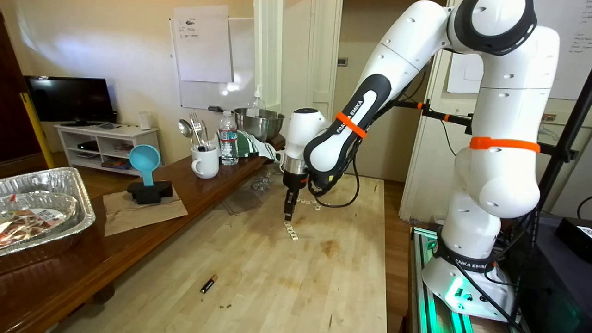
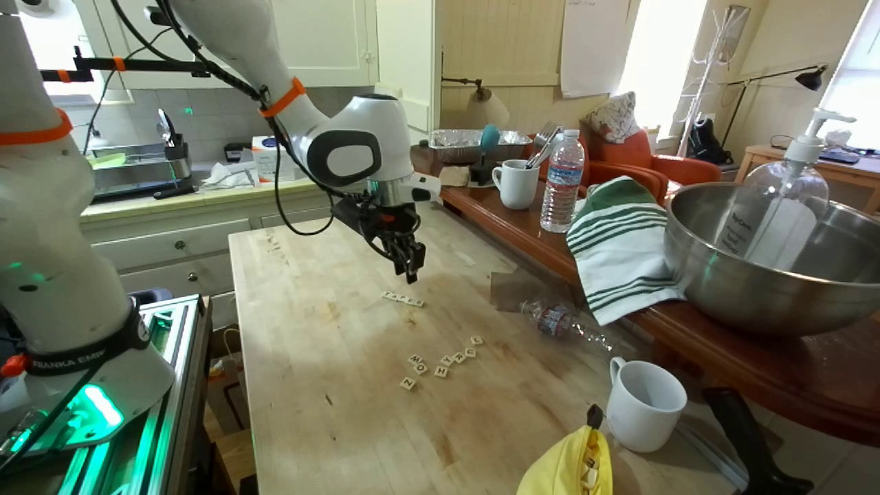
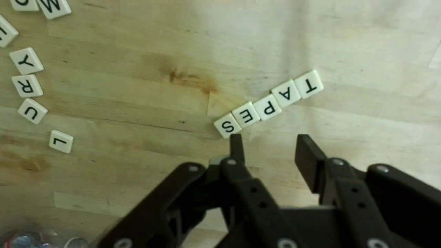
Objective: Use the tiles to create the word 'Tapes'.
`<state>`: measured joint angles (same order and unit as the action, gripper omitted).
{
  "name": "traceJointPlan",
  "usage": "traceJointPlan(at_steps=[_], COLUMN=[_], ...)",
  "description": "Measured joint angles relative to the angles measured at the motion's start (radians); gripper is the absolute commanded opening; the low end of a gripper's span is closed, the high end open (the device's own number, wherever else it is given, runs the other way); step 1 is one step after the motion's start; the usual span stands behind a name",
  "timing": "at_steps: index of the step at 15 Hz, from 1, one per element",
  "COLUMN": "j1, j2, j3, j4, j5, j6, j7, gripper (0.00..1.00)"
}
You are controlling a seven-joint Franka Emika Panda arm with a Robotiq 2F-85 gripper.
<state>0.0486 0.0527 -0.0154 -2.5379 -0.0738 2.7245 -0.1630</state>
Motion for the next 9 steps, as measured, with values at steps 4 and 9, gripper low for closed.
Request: traceJointPlan(at_steps=[4,9], j1=[-0.003,-0.007], j2=[-0.037,-0.072], j3=[0.002,0.002], j4=[-0.018,-0.038], j5=[-0.001,0.000], j6=[-0.047,-0.064], j7=[-0.167,-0.322], gripper=[1.00,1.00])
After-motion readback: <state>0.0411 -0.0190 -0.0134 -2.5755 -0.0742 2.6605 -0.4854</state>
